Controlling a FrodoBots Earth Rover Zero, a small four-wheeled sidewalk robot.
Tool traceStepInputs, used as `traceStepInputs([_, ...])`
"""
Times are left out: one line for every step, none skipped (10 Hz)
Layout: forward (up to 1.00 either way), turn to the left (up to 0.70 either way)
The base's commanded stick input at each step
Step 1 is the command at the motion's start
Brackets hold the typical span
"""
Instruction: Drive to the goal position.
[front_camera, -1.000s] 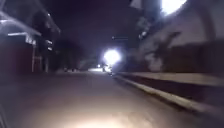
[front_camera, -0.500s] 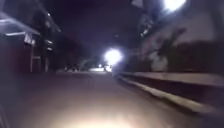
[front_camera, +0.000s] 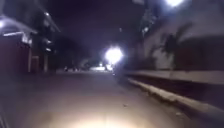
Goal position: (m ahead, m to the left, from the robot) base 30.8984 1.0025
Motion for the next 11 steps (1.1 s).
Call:
traceStepInputs([0.70, 0.00])
traceStepInputs([0.70, 0.00])
traceStepInputs([0.70, 0.00])
traceStepInputs([0.70, 0.00])
traceStepInputs([0.70, 0.00])
traceStepInputs([0.70, 0.00])
traceStepInputs([0.70, 0.00])
traceStepInputs([0.70, 0.00])
traceStepInputs([0.70, 0.00])
traceStepInputs([0.70, 0.00])
traceStepInputs([0.70, 0.00])
